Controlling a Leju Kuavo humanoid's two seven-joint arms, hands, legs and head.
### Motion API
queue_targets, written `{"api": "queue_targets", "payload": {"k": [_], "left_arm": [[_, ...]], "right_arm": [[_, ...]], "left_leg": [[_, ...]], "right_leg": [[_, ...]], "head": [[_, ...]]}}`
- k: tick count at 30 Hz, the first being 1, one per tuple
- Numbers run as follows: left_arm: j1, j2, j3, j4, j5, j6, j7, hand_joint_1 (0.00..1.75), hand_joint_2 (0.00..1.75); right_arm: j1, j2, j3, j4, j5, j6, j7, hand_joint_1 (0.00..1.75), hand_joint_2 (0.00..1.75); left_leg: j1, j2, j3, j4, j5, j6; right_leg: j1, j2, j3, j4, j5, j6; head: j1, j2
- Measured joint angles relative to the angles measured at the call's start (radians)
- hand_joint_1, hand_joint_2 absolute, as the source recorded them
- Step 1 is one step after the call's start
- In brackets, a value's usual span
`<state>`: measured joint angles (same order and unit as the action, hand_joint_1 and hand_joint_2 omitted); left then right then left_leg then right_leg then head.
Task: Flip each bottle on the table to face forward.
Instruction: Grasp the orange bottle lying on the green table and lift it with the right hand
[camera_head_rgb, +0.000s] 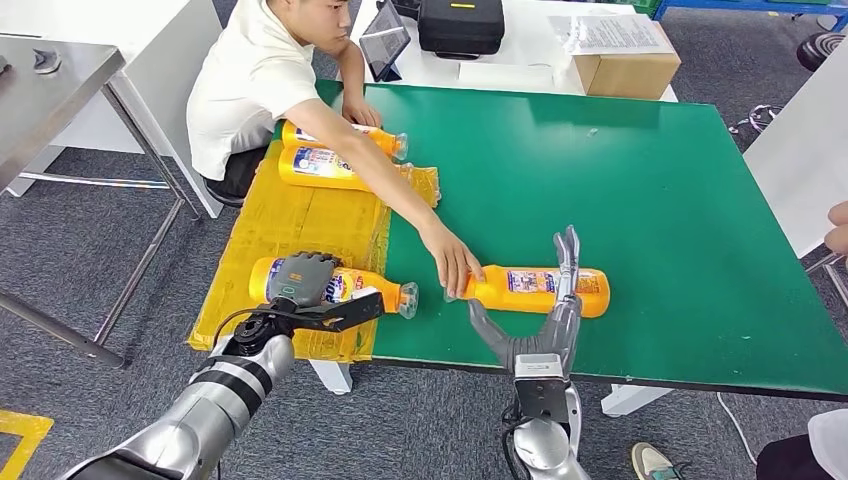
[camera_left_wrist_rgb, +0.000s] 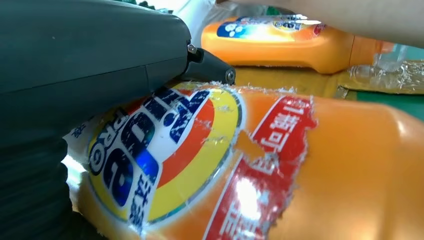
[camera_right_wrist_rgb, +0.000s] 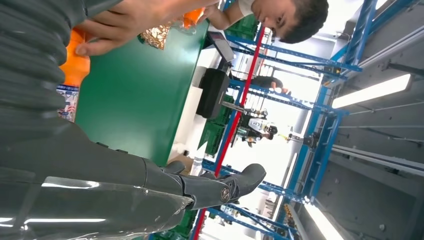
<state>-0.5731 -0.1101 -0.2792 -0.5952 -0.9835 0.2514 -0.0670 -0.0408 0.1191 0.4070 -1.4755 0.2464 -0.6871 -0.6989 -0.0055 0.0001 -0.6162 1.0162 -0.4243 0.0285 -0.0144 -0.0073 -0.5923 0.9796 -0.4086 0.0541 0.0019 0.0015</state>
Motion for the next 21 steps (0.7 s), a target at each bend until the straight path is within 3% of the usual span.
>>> {"api": "queue_targets", "payload": {"k": [7, 21], "left_arm": [[-0.069, 0.036, 0.002, 0.042, 0.155, -0.358, -0.208, 0.0, 1.75], [-0.089, 0.087, -0.007, 0.052, 0.296, -0.55, -0.377, 0.0, 1.75]], "right_arm": [[-0.004, -0.009, 0.021, 0.003, -0.033, 0.012, 0.0, 0.0, 1.75], [-0.032, -0.029, 0.064, 0.027, -0.078, 0.003, 0.0, 0.0, 1.75]], "left_leg": [[0.0, -0.004, 0.002, 0.0, 0.001, 0.0], [0.0, -0.004, 0.007, 0.0, 0.001, 0.0]], "right_leg": [[0.0, -0.004, 0.004, 0.0, 0.0, 0.0], [0.0, -0.005, 0.009, 0.0, -0.001, 0.0]], "head": [[0.0, 0.0], [0.0, 0.0]]}}
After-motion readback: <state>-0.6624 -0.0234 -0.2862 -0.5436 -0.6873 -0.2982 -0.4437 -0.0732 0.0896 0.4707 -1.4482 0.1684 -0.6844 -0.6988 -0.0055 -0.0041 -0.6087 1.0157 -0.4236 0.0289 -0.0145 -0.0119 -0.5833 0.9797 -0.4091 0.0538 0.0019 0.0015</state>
